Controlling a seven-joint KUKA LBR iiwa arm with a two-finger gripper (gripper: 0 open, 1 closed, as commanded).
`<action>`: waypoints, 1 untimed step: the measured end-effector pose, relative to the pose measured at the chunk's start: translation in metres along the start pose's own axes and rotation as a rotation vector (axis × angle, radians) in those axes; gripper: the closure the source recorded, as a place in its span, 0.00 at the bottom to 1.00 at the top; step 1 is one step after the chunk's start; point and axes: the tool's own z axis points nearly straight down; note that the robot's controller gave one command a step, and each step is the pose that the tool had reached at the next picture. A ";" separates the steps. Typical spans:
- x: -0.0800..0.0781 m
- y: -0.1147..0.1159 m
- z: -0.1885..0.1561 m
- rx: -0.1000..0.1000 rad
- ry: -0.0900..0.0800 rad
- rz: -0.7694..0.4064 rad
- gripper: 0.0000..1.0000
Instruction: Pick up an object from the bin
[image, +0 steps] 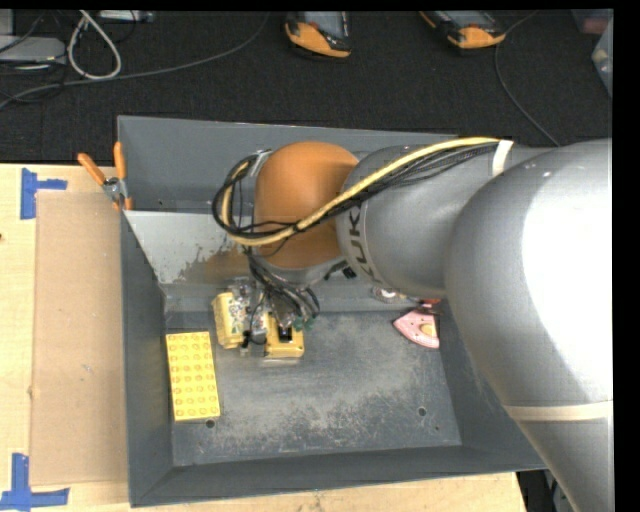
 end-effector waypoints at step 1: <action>-0.001 0.000 -0.039 0.000 -0.004 0.000 1.00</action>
Offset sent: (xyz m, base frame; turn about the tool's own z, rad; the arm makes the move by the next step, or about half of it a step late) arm 0.0020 0.0005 0.0541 0.0003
